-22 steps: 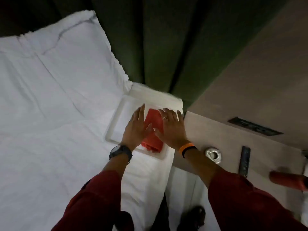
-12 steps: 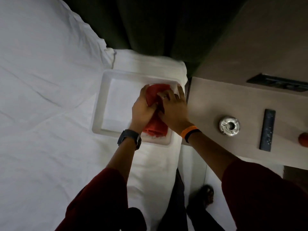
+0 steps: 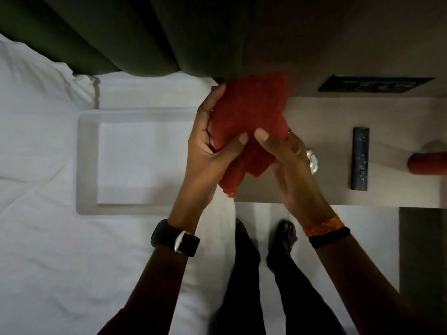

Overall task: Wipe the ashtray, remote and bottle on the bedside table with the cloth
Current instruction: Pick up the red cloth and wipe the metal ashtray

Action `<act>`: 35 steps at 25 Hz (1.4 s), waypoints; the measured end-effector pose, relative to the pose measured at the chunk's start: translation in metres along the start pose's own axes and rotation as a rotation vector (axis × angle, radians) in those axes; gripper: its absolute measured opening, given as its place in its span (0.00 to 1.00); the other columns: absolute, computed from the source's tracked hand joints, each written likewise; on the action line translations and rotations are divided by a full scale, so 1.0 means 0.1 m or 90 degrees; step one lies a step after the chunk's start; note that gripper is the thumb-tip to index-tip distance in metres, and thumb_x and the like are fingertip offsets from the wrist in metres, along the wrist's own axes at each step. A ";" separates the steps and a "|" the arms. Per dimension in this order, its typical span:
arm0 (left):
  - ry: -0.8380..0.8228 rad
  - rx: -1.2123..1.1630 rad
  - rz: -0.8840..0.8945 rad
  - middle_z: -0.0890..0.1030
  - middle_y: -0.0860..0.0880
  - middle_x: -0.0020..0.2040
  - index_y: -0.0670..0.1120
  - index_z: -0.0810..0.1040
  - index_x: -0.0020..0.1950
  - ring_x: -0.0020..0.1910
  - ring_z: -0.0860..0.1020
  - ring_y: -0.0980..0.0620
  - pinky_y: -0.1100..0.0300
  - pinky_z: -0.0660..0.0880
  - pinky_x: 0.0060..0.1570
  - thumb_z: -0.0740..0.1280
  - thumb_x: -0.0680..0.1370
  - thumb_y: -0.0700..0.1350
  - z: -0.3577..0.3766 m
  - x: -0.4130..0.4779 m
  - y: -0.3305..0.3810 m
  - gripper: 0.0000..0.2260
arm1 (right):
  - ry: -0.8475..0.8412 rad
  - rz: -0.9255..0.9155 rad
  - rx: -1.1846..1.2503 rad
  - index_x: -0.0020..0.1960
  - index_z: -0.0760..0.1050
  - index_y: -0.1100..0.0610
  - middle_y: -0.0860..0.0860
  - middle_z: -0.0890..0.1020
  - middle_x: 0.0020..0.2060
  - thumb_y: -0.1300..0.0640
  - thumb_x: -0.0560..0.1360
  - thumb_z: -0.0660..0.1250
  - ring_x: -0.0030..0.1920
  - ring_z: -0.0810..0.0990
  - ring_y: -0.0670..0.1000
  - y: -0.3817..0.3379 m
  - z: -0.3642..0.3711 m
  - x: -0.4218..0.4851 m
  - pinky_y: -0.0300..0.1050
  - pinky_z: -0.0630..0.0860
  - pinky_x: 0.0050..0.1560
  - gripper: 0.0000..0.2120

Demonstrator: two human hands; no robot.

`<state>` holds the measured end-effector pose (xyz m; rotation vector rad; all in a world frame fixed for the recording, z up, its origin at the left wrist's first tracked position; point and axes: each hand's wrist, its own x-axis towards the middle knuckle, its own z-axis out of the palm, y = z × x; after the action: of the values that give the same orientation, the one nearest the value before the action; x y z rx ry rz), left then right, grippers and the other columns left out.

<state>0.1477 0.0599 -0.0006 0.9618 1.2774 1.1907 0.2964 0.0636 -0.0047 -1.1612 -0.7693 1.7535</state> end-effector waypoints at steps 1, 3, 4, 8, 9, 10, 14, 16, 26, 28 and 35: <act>-0.035 0.024 -0.012 0.70 0.55 0.72 0.53 0.64 0.76 0.68 0.73 0.57 0.58 0.78 0.61 0.71 0.77 0.39 0.25 0.02 -0.13 0.30 | 0.070 -0.013 -0.046 0.64 0.76 0.56 0.52 0.85 0.56 0.54 0.76 0.72 0.56 0.85 0.51 -0.03 -0.24 -0.05 0.43 0.82 0.53 0.18; -0.091 0.119 -0.040 0.69 0.59 0.70 0.54 0.62 0.76 0.65 0.74 0.62 0.65 0.78 0.57 0.71 0.77 0.41 0.67 0.03 -0.51 0.31 | 0.210 -0.011 -0.149 0.59 0.79 0.55 0.52 0.86 0.52 0.56 0.74 0.74 0.51 0.86 0.51 0.03 -0.73 -0.09 0.49 0.84 0.52 0.14; -0.114 0.181 -0.064 0.70 0.58 0.70 0.52 0.62 0.76 0.63 0.74 0.61 0.64 0.78 0.57 0.71 0.77 0.42 0.90 0.04 -0.77 0.31 | 0.267 0.006 -0.193 0.57 0.79 0.54 0.51 0.86 0.50 0.56 0.74 0.75 0.48 0.86 0.50 0.10 -1.06 -0.10 0.49 0.84 0.51 0.13; -0.165 0.454 -0.132 0.75 0.40 0.67 0.40 0.68 0.73 0.62 0.76 0.44 0.50 0.75 0.61 0.74 0.72 0.36 1.49 0.12 -1.82 0.31 | 0.400 0.047 -0.429 0.62 0.74 0.58 0.54 0.82 0.55 0.56 0.75 0.73 0.51 0.82 0.54 0.56 -2.30 -0.04 0.43 0.80 0.49 0.18; -0.193 0.512 -0.106 0.76 0.39 0.67 0.39 0.71 0.71 0.64 0.75 0.41 0.49 0.73 0.64 0.74 0.70 0.35 1.59 0.17 -2.06 0.30 | 0.428 0.034 -0.500 0.62 0.75 0.60 0.58 0.82 0.56 0.56 0.76 0.72 0.51 0.82 0.56 0.71 -2.56 0.00 0.46 0.81 0.51 0.17; -0.228 0.570 -0.069 0.75 0.40 0.67 0.40 0.71 0.70 0.66 0.74 0.40 0.49 0.70 0.66 0.75 0.68 0.37 1.67 0.23 -2.25 0.31 | 0.445 0.000 -0.566 0.63 0.76 0.61 0.60 0.82 0.56 0.57 0.77 0.70 0.52 0.82 0.58 0.85 -2.75 0.05 0.49 0.81 0.54 0.16; -0.347 0.691 0.013 0.68 0.47 0.76 0.46 0.62 0.77 0.74 0.66 0.46 0.49 0.65 0.73 0.76 0.69 0.51 1.87 0.52 -2.81 0.41 | 0.275 -0.193 -0.852 0.68 0.74 0.55 0.55 0.80 0.65 0.56 0.78 0.66 0.66 0.76 0.59 1.39 -3.06 0.41 0.47 0.74 0.62 0.19; -0.353 0.644 0.006 0.69 0.47 0.75 0.45 0.62 0.78 0.74 0.67 0.47 0.51 0.65 0.74 0.78 0.67 0.55 1.88 0.60 -3.00 0.45 | 0.142 -0.217 -0.978 0.70 0.73 0.54 0.53 0.78 0.68 0.62 0.76 0.68 0.70 0.73 0.60 1.64 -3.10 0.54 0.56 0.75 0.65 0.23; -0.243 0.576 0.035 0.70 0.42 0.74 0.42 0.66 0.75 0.73 0.68 0.44 0.54 0.63 0.75 0.75 0.70 0.45 1.79 0.58 -3.31 0.35 | 0.073 -0.077 -0.920 0.78 0.58 0.57 0.55 0.61 0.79 0.50 0.81 0.56 0.80 0.53 0.60 1.92 -2.92 0.44 0.62 0.53 0.79 0.27; -0.231 0.578 0.047 0.71 0.42 0.74 0.42 0.67 0.75 0.72 0.69 0.45 0.57 0.63 0.74 0.74 0.69 0.47 1.78 0.61 -3.33 0.36 | 0.096 -0.098 -0.898 0.78 0.58 0.58 0.55 0.60 0.79 0.51 0.84 0.56 0.80 0.52 0.60 1.98 -2.92 0.43 0.61 0.53 0.79 0.25; -0.099 0.689 0.043 0.71 0.40 0.70 0.43 0.66 0.75 0.68 0.70 0.42 0.52 0.70 0.68 0.68 0.78 0.49 1.92 0.28 -3.28 0.28 | 0.145 -0.047 -0.842 0.79 0.55 0.58 0.55 0.57 0.80 0.50 0.84 0.53 0.81 0.50 0.57 2.09 -2.78 0.26 0.57 0.49 0.81 0.26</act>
<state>0.3712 0.0509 -0.3094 1.8228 1.7813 0.3720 0.4810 0.0058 -0.2946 -2.0426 -1.8890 0.8741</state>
